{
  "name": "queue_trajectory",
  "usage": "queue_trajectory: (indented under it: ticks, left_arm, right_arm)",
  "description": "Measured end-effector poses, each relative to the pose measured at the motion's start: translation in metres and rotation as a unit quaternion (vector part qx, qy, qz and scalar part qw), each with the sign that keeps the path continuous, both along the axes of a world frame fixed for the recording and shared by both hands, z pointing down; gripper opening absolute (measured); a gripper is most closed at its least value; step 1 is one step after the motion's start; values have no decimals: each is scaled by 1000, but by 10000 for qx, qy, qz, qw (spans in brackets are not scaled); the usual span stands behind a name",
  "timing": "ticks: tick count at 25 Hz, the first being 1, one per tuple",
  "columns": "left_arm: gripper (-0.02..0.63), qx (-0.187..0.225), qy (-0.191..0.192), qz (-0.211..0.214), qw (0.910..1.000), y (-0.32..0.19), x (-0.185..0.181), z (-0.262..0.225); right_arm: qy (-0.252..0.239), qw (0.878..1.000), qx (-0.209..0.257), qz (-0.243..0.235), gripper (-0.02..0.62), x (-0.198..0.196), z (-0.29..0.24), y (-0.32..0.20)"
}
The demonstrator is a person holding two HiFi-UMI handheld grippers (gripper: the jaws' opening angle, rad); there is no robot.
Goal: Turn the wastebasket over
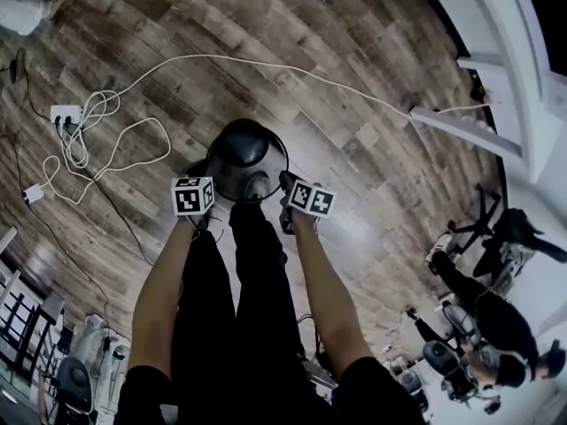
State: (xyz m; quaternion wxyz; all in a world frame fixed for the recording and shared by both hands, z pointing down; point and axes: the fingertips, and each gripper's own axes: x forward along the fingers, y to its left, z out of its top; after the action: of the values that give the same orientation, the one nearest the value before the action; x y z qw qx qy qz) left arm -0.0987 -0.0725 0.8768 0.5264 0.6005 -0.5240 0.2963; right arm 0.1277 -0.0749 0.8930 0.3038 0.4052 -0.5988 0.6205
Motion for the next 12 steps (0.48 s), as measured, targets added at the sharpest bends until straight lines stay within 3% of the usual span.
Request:
queue_trajectory:
  ticks: [12]
  left_arm:
    - [63, 12, 66, 53, 10000, -47, 22, 80]
  right_arm:
    - [209, 9998, 21, 12, 51, 23, 77, -46]
